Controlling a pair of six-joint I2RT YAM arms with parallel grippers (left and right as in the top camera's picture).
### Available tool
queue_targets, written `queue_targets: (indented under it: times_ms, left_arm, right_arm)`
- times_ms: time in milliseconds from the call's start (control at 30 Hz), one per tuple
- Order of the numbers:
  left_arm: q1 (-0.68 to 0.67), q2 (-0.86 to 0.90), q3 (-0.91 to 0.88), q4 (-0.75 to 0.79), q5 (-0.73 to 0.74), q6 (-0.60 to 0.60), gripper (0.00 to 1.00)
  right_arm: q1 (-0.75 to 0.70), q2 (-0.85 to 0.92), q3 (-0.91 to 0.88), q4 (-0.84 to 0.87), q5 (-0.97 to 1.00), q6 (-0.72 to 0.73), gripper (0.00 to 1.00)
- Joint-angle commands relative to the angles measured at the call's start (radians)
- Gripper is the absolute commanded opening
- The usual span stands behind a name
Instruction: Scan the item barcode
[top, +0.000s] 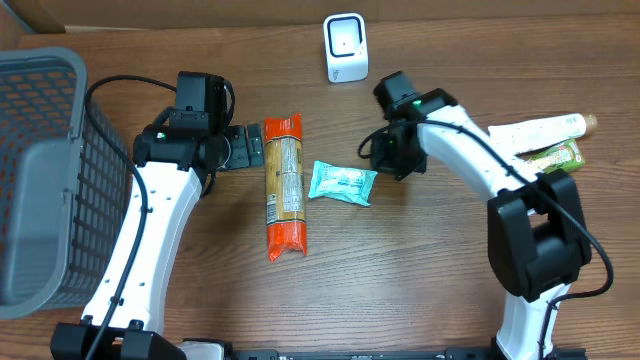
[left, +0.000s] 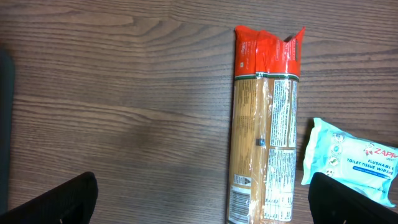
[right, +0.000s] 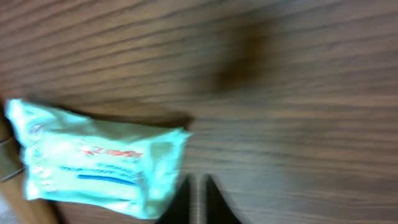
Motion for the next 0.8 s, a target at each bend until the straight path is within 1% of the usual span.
queue_targets:
  times_ms: [0, 33, 67, 133, 200, 300, 467, 567, 700, 767]
  left_arm:
    - [-0.002, 0.002, 0.005, 0.002, -0.01, 0.023, 1.0]
    - [-0.002, 0.002, 0.005, 0.002, -0.01, 0.023, 1.0]
    - [-0.002, 0.002, 0.005, 0.002, -0.01, 0.023, 0.99]
    - [-0.002, 0.002, 0.005, 0.002, -0.009, 0.023, 1.0]
    - [-0.002, 0.002, 0.005, 0.002, -0.01, 0.023, 0.99]
    - [-0.002, 0.002, 0.005, 0.002, -0.01, 0.023, 0.99]
    - [-0.002, 0.002, 0.005, 0.002, -0.009, 0.023, 1.0]
    - [-0.002, 0.002, 0.005, 0.002, -0.01, 0.023, 0.99]
    - [-0.002, 0.002, 0.005, 0.002, -0.01, 0.023, 1.0]
    - [-0.002, 0.002, 0.005, 0.002, -0.009, 0.023, 1.0]
  right_arm:
    - [-0.03, 0.008, 0.017, 0.012, -0.084, -0.162, 0.54]
    - [-0.032, 0.014, 0.017, 0.027, -0.167, -0.18, 0.68]
    - [-0.032, 0.018, 0.017, 0.037, -0.196, -0.183, 0.71]
    - [-0.028, 0.034, 0.017, 0.048, -0.204, -0.195, 0.74]
    - [-0.024, 0.047, 0.017, 0.053, -0.232, -0.251, 0.74]
    - [-0.024, 0.055, 0.017, 0.066, -0.286, -0.407, 0.74]
    - [-0.024, 0.06, 0.017, 0.098, -0.197, -0.586, 0.79]
    - [-0.023, 0.065, 0.017, 0.123, -0.193, -0.682, 0.8]
    - [-0.014, 0.073, 0.013, 0.156, -0.192, -0.753, 0.79]
    - [-0.005, 0.082, 0.012, 0.167, -0.18, -0.755, 0.77]
